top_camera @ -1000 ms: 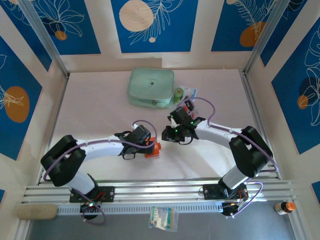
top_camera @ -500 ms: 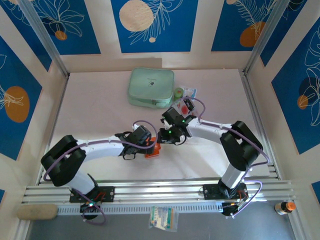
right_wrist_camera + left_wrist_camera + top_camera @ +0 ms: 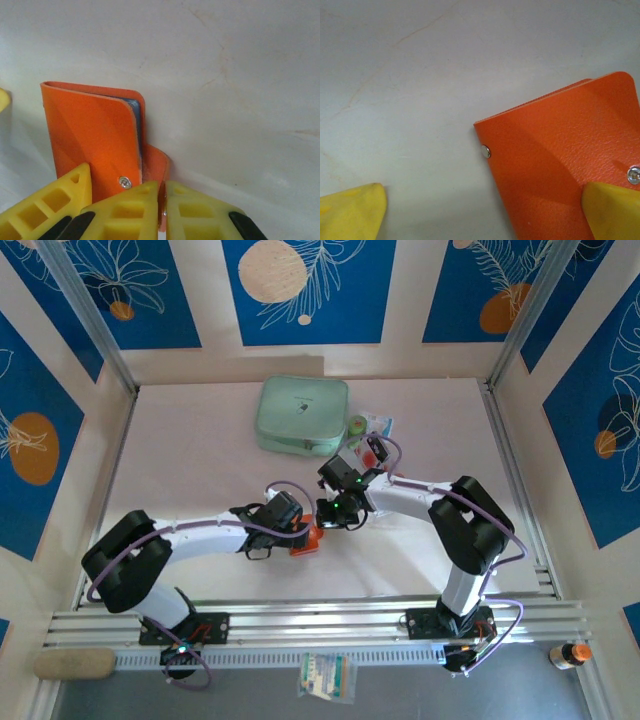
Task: Put the credit cards into the card holder
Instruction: Close the button on the card holder.
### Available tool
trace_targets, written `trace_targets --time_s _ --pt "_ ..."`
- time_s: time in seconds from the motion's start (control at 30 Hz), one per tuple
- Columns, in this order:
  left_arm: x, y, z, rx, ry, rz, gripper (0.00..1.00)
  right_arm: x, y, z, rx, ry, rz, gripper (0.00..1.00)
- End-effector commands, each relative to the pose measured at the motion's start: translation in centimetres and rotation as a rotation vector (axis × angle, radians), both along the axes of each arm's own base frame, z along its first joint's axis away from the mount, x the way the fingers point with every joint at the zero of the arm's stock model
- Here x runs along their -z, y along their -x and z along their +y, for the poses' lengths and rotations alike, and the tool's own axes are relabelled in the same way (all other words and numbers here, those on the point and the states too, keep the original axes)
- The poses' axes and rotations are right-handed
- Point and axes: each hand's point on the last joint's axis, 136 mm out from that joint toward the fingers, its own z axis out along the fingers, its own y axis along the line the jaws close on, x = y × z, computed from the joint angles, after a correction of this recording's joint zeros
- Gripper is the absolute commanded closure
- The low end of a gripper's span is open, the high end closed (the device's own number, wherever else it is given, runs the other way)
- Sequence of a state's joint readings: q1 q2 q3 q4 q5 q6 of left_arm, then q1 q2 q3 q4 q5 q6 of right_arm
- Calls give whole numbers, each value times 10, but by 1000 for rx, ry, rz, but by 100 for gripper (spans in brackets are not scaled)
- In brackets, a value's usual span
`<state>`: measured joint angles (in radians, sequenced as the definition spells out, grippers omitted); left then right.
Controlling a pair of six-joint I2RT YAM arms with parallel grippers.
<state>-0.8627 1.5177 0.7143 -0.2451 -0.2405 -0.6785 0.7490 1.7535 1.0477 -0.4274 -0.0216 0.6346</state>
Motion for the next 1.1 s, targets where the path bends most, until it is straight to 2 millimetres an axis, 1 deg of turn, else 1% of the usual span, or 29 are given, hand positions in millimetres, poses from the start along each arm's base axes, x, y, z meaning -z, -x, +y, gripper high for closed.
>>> trace_targets --time_s 0.0,0.17,0.37,0.43,0.57,0.9,0.93,1.07 --pt "23 20 29 8 -133 62 0 -2 3 -1 -5 11 5 96" --pt "23 20 30 7 -134 61 0 -14 4 1 -9 -22 -8 96" --pt "23 20 29 7 -130 59 0 -19 3 -3 -1 -24 -17 87" --pt "22 20 29 7 -130 59 0 -18 3 -4 0 -23 -16 86" --pt "22 21 29 11 -130 59 0 -16 3 -4 2 -22 -12 88" --pt "21 20 29 7 -127 56 0 -5 5 -4 3 -18 11 87" --pt "21 20 29 8 -127 56 0 -4 5 -4 2 -17 14 87" --pt "21 20 29 8 -128 54 0 -3 6 -3 1 -20 19 94"
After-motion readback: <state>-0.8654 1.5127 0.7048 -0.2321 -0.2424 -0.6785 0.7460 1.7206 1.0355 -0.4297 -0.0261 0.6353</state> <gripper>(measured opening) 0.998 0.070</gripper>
